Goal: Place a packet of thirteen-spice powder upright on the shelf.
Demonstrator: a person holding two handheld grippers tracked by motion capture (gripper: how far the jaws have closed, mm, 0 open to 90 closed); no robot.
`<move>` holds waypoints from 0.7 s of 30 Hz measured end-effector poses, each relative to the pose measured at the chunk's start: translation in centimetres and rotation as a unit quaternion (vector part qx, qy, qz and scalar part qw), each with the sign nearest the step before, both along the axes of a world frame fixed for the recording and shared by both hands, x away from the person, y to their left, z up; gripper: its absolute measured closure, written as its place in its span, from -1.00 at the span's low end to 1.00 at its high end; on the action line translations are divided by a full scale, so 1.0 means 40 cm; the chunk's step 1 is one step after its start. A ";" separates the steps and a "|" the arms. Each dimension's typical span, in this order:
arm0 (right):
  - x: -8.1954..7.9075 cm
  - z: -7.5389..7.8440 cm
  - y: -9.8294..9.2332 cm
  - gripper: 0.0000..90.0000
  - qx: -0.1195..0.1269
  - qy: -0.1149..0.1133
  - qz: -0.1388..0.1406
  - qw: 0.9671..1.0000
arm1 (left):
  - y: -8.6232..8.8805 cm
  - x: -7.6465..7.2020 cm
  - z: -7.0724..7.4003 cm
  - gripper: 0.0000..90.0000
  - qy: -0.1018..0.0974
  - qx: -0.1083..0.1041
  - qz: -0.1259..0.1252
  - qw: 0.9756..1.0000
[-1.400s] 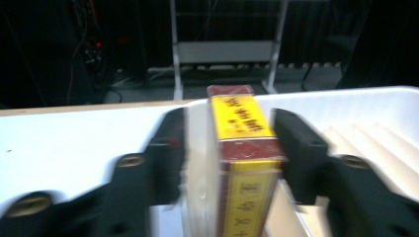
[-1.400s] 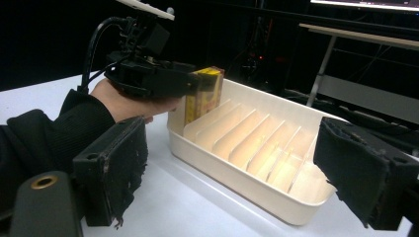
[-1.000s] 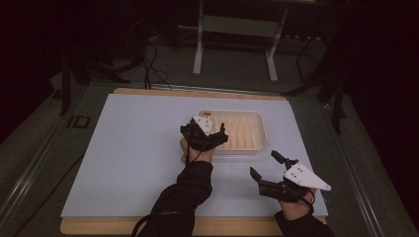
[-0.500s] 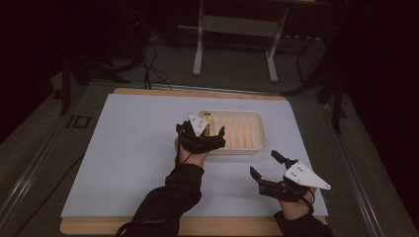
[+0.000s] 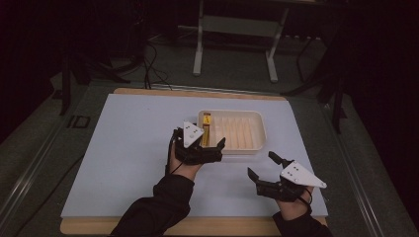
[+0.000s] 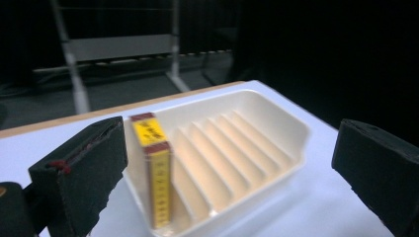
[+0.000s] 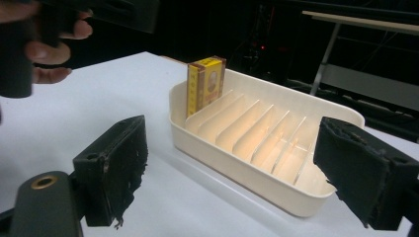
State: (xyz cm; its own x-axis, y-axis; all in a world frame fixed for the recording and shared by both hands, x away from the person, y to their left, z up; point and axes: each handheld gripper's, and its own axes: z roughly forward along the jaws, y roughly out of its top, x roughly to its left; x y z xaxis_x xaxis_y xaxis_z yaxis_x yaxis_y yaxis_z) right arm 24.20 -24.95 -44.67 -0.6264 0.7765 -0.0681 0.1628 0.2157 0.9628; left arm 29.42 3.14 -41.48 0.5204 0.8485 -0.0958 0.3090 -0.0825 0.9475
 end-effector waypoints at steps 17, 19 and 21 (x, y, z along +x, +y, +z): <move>0.002 0.000 -0.002 -0.71 0.002 0.008 0.002 1.000 | 0.041 -0.106 0.003 -0.97 -0.014 -0.008 -0.087 0.996; 0.002 0.000 -0.001 -0.71 0.001 0.008 0.003 1.000 | 0.044 -0.111 0.001 -0.97 -0.015 -0.006 -0.085 0.996; 0.002 -0.001 0.000 -0.71 0.001 0.008 0.003 1.000 | 0.049 -0.118 -0.003 -0.97 -0.015 -0.002 -0.087 0.996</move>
State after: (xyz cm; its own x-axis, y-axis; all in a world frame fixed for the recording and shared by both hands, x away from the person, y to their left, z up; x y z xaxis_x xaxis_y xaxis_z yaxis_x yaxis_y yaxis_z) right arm 24.28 -24.97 -44.70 -0.6321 0.7729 -0.0561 0.1774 0.2148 0.9604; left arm 24.72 5.10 -41.61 0.6622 0.7448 -0.0820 0.2627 -0.1282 0.9563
